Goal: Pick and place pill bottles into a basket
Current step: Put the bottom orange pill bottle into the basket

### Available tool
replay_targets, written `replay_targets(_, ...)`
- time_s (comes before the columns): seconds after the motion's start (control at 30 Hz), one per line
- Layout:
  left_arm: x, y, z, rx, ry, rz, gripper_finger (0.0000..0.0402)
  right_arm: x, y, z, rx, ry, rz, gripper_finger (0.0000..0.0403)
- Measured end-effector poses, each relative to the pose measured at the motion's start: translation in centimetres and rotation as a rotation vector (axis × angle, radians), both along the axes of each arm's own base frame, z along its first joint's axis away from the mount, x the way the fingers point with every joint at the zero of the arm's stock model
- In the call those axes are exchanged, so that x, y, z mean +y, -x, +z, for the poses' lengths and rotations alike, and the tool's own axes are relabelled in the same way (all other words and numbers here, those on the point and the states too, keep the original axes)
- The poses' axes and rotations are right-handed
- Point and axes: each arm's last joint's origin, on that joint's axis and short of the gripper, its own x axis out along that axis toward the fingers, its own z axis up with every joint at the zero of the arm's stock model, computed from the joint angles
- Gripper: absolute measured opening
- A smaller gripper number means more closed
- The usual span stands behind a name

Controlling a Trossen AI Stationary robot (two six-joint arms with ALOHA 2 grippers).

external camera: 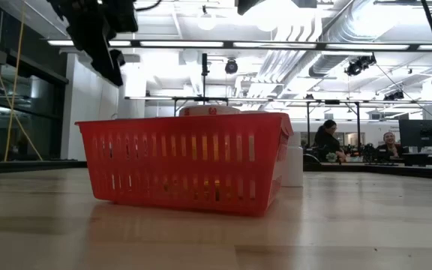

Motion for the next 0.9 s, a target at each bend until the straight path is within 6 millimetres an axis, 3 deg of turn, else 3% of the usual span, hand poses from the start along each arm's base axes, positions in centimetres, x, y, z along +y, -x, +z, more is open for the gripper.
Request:
replay_targets(0.2, -0.3, 1.1, 0.9, -0.040, 0.029, 0.056, 0.0287, -1.3, 1.8, 2.1, -0.042, 0.032, 0.030, 0.0264)
replay_targets(0.47, -0.3, 1.3, 1.1, -0.036, 0.046, 0.125, 0.0287, -3.2, 3.2, 2.9, -0.014, 0.048, 0.072, 0.0264)
replay_targets(0.67, -0.2, 1.3, 1.1, -0.036, 0.054, 0.155, 0.0287, -4.3, 5.2, 1.5, -0.014, 0.004, 0.076, 0.0264)
replay_targets(0.9, -0.1, 1.1, 1.2, -0.058, 0.051, 0.190, 0.0287, -5.8, 8.3, -1.6, -0.220, -0.097, 0.015, 0.0264)
